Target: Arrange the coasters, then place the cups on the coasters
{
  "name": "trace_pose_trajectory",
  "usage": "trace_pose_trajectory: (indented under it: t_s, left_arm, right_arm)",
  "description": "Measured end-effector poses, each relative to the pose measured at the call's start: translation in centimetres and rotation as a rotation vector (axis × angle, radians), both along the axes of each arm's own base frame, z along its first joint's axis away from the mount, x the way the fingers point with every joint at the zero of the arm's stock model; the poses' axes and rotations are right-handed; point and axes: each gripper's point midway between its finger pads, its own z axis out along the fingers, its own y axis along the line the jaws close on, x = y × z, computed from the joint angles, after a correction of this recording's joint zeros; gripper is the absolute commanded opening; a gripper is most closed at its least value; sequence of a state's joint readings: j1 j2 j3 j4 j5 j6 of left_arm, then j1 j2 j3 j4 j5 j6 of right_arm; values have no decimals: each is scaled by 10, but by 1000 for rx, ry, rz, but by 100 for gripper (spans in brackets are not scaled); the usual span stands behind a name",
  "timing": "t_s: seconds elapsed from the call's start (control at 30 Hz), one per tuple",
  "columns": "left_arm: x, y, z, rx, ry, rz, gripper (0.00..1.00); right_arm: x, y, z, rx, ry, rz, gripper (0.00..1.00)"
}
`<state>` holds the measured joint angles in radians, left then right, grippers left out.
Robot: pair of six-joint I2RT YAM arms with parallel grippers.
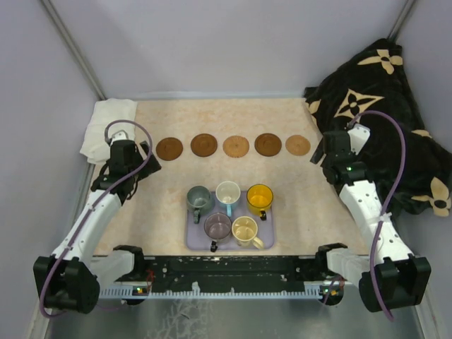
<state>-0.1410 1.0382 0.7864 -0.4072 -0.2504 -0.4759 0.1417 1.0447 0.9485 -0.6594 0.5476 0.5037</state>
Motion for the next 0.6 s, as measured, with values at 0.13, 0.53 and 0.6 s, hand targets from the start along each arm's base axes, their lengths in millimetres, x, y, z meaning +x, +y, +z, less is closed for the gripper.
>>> trace_pose_trajectory:
  t_s: [0.13, 0.53, 0.6]
  left_arm:
    - [3, 0, -3, 1, 3, 0, 99]
    - [32, -4, -1, -3, -28, 0, 99]
    - [40, -5, -5, 1, -22, -1, 99]
  right_arm:
    - [1, 0, -1, 4, -1, -2, 99]
    - [24, 11, -19, 11, 38, 55, 99]
    - [33, 16, -26, 13, 48, 90, 99]
